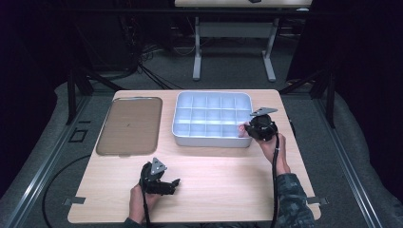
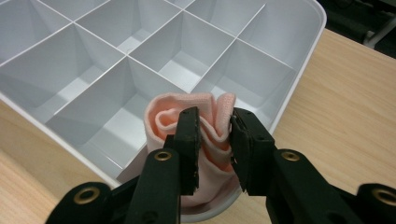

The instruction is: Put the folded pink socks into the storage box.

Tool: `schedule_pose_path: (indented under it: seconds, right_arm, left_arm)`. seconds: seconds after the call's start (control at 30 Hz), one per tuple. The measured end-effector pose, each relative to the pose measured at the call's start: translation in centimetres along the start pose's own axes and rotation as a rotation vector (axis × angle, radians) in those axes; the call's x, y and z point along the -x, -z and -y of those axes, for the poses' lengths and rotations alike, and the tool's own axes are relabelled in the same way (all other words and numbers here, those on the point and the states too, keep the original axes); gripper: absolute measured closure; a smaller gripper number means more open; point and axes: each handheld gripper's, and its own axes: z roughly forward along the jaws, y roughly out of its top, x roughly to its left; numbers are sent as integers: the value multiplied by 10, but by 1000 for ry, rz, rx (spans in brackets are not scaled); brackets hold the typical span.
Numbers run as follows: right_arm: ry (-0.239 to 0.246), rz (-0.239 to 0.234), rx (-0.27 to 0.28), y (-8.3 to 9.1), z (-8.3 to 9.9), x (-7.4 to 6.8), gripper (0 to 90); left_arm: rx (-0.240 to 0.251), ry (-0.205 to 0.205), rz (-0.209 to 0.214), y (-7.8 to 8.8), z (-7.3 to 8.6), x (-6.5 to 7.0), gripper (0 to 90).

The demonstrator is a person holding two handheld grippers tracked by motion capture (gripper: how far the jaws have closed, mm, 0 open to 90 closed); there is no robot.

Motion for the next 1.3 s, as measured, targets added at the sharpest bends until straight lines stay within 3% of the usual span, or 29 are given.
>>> schedule_pose_path:
  seconds: [0.33,0.7,1.07,1.3]
  right_arm:
    - [6,11,-23,-7,1,-2,777]
    - [9,21,-21,-10,1,0,762]
    - [-35,-29,30,17,0,1,436]
    - [-11,-62,53,44,-2,-10,290]
  left_arm:
    - [0,1,0,0,0,0,104]
    - [0,0,0,0,0,0,104]
    - [0,0,0,0,0,0,104]
    - [0,0,0,0,0,0,104]
